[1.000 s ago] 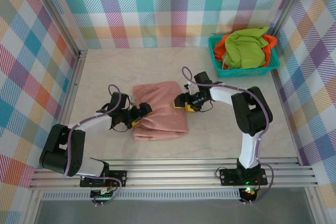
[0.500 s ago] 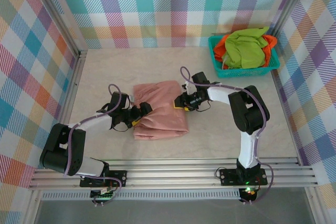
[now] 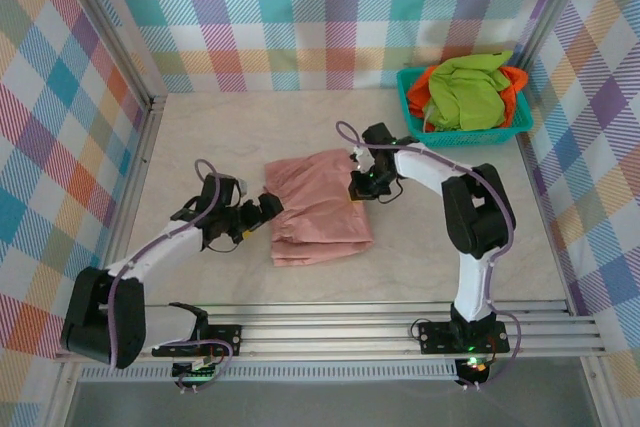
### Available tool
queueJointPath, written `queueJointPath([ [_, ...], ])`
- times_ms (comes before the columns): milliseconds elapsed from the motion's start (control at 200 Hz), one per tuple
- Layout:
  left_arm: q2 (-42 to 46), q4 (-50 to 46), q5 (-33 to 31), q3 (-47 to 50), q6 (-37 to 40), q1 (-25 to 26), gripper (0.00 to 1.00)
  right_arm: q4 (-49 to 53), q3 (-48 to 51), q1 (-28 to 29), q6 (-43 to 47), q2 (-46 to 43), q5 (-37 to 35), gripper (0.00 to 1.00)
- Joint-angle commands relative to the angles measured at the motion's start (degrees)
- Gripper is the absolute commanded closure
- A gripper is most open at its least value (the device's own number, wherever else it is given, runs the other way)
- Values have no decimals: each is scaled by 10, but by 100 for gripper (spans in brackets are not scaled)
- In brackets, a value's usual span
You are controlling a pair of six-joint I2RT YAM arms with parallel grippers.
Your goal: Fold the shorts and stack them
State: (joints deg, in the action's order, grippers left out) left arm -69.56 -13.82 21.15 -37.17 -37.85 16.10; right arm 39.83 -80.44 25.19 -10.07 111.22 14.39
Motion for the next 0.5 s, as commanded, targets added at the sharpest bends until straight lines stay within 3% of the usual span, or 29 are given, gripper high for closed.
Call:
queueJointPath([
  [0,29,-56,-15,-34,16,-1,0,139,-29,-26,80,-47,-165,100],
  [215,48,-56,-5,-42,13,-4,0,201,-45,-84,142,-70,-320,100],
  [495,55,-39,10,-46,17,-7,0,216,-46,-164,209,-92,-418,100],
])
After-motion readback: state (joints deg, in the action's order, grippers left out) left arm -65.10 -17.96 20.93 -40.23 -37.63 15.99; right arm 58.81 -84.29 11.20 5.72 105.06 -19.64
